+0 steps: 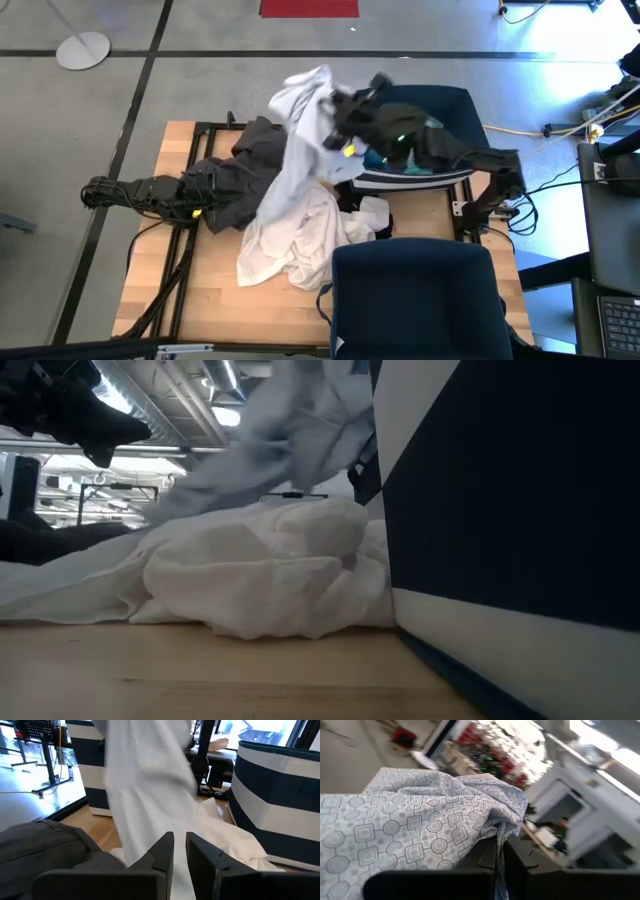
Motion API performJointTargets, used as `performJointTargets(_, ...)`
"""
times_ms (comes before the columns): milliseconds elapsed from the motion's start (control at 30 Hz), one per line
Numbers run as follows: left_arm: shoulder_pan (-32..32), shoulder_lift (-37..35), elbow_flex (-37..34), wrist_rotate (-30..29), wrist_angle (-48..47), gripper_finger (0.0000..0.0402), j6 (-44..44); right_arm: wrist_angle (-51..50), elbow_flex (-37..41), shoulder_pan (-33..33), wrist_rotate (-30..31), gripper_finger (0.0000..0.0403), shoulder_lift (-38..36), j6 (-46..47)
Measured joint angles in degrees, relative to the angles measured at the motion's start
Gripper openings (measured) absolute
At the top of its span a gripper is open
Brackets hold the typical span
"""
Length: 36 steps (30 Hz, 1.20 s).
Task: Sort clothes
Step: Put the white pattern shirt into the top laundry bin
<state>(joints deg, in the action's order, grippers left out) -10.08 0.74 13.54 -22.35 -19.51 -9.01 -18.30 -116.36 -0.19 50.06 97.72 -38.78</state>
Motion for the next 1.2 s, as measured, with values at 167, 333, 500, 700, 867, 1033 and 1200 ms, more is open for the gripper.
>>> performJointTargets(167,0.0,0.0,0.0,0.0,0.0,0.004,0.0,2.6,0.0,-3.1,3.1,0.0017,-4.1,-4.1)
performJointTargets(333,0.0,0.0,0.0,0.0,0.0,0.004,0.4,4.4,0.0,-5.2,7.2,0.0017,-8.7,-7.6)
performJointTargets(500,0.0,0.0,0.0,0.0,0.0,0.004,0.4,4.4,0.0,-6.0,12.7,0.0017,-12.8,-9.7)
performJointTargets(700,0.0,0.0,0.0,0.0,0.0,0.004,0.4,-5.2,0.0,-5.8,20.4,0.0017,-16.7,-7.5)
performJointTargets(867,0.0,0.0,0.0,0.0,0.0,0.004,0.4,-22.4,0.0,-6.2,24.7,0.0017,-19.3,3.6)
performJointTargets(1033,0.0,0.0,0.0,0.0,0.0,0.004,0.6,-46.1,0.0,-10.0,19.1,0.0017,-22.6,29.0)
performJointTargets(1200,0.0,0.0,0.0,-0.4,0.0,0.004,0.7,-68.0,3.6,-16.3,13.0,0.0017,-24.2,51.4)
